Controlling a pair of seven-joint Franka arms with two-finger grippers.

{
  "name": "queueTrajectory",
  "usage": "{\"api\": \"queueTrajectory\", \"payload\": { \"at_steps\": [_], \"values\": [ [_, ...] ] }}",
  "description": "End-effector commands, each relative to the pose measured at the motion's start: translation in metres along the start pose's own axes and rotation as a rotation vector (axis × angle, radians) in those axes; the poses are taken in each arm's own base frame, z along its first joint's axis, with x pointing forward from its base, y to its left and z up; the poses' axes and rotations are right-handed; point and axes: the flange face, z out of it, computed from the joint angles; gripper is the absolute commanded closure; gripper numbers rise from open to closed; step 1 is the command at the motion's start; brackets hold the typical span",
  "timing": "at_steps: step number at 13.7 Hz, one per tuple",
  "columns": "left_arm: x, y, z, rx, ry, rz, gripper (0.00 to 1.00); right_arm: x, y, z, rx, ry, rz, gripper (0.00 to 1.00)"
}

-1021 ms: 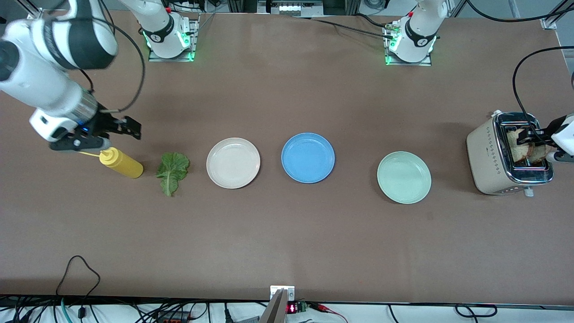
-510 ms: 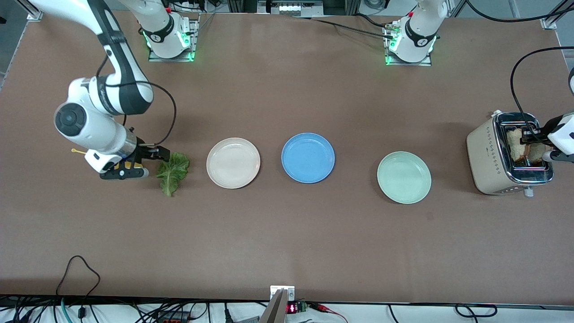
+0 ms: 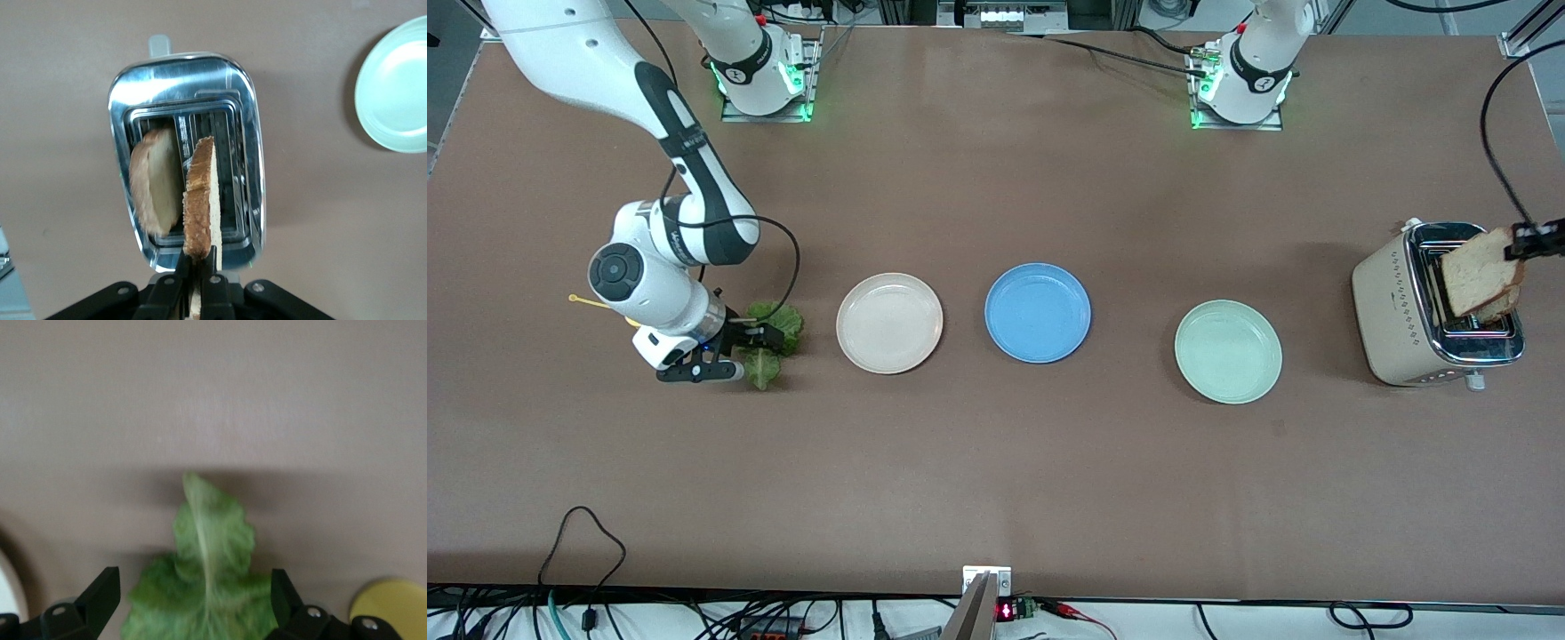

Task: Make sandwich in blue plate with both arms
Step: 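Lift the bread out of the toaster with the left gripper toward the blue plate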

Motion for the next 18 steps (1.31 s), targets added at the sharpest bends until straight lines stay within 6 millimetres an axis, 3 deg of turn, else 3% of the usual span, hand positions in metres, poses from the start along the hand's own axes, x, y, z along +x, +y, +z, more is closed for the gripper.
{"api": "queueTrajectory", "payload": {
  "at_steps": [1, 4, 6, 8, 10, 11, 13, 16, 18],
  "values": [
    [0.002, 0.019, -0.047, 0.000, -0.008, 0.047, 0.99, 0.011, -0.001, 0.013, 0.004, 0.039, -0.032, 0.00],
    [0.014, 0.064, -0.076, 0.010, 0.009, 0.123, 0.99, 0.009, 0.005, 0.034, 0.004, 0.058, -0.045, 0.04],
    [0.029, 0.119, -0.078, 0.013, 0.007, 0.225, 0.99, 0.009, 0.012, 0.038, 0.001, 0.065, -0.094, 0.40],
    [0.049, 0.162, -0.062, -0.004, -0.017, 0.309, 0.99, 0.011, 0.013, 0.036, 0.000, 0.071, -0.105, 0.68],
    [0.064, 0.205, -0.039, -0.038, -0.057, 0.400, 0.99, 0.012, 0.011, 0.032, 0.000, 0.077, -0.112, 0.87],
    [0.068, 0.237, -0.032, -0.045, -0.080, 0.454, 0.99, 0.012, 0.008, 0.031, 0.000, 0.077, -0.115, 0.93],
    [0.076, 0.282, -0.006, -0.157, -0.137, 0.428, 0.99, 0.014, 0.007, 0.025, -0.001, 0.083, -0.120, 0.98],
    [0.088, 0.332, 0.017, -0.352, -0.167, 0.383, 0.99, 0.015, 0.001, 0.000, -0.003, 0.058, -0.144, 1.00],
    [0.102, 0.349, 0.034, -0.526, -0.165, 0.324, 0.99, 0.017, -0.001, -0.024, -0.005, 0.024, -0.215, 1.00]
  ]
}}
